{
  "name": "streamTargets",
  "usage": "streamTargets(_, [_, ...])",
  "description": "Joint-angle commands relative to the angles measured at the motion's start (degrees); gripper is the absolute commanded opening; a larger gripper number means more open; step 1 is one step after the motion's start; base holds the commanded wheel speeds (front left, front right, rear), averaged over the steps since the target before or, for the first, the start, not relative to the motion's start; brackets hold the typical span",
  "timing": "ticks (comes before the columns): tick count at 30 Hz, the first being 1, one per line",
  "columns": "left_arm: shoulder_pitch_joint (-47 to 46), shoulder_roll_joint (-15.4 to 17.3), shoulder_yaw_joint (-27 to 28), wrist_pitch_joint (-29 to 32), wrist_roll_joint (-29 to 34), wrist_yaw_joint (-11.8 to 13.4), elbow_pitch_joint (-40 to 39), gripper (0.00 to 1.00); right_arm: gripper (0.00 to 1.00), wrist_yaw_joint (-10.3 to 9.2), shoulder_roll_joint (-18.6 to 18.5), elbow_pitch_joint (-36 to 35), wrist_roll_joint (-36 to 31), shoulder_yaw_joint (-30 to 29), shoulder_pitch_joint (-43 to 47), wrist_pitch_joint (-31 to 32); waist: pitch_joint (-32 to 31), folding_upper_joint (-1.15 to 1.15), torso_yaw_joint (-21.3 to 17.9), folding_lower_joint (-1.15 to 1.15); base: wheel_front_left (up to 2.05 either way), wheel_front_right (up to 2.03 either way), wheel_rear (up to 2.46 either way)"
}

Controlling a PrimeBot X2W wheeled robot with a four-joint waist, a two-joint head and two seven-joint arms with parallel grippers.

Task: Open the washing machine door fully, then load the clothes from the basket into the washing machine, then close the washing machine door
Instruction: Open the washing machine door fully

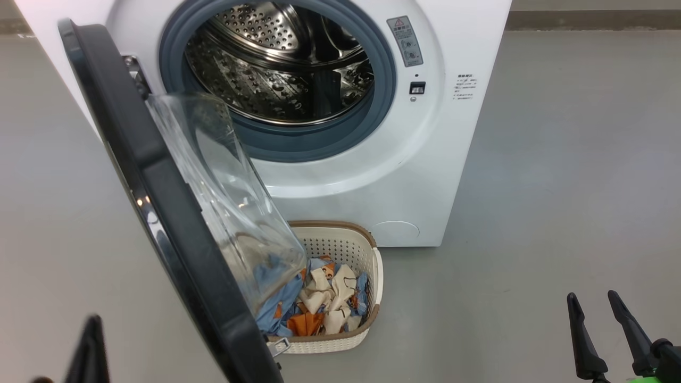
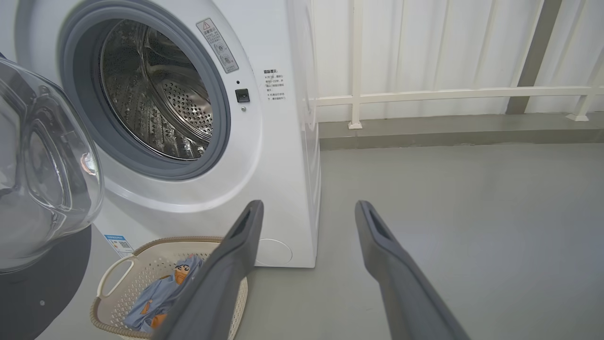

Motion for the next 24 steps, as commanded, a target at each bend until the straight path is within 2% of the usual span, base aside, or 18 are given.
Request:
streamTargets(1, [-3.3,0.7,2.3,-0.4,-0.5,0.6,-2.5,0.0,1.0,0.52,-1.3,-1.6,0.0,1.6,-1.7,-0.7,0.1,0.0,0.1,0.0,0.0,0.0,0.0])
streamTargets(6, [-5.9,0.7,5.3,-0.4,-0.3,2.5,-12.6,0.0,1.0,0.52,-1.4,-1.5,-0.1,1.6,-1.6,-0.7,0.0,0.0,0.8,0.0,0.0,0.0,0.0])
streamTargets(12, [-10.2,0.7,5.0,-0.4,1.9,1.5,-30.8,0.0,1.0,0.52,-1.5,-1.4,-0.2,1.4,-1.1,-0.7,-0.8,0.0,1.9,0.0,0.0,0.0,0.0])
streamTargets(17, [-12.3,1.0,-3.0,1.0,3.3,-0.7,-39.7,0.0,1.0,0.52,-1.1,-1.3,-0.2,1.5,-0.8,-0.7,-1.5,0.0,2.9,0.0,0.0,0.0,0.0])
streamTargets(24, [-14.9,1.0,-20.4,9.0,3.5,-2.3,-45.1,0.0,1.0,0.52,-0.6,-1.1,-0.1,1.7,-0.5,-0.7,-2.1,0.0,4.2,0.0,0.0,0.0,0.0])
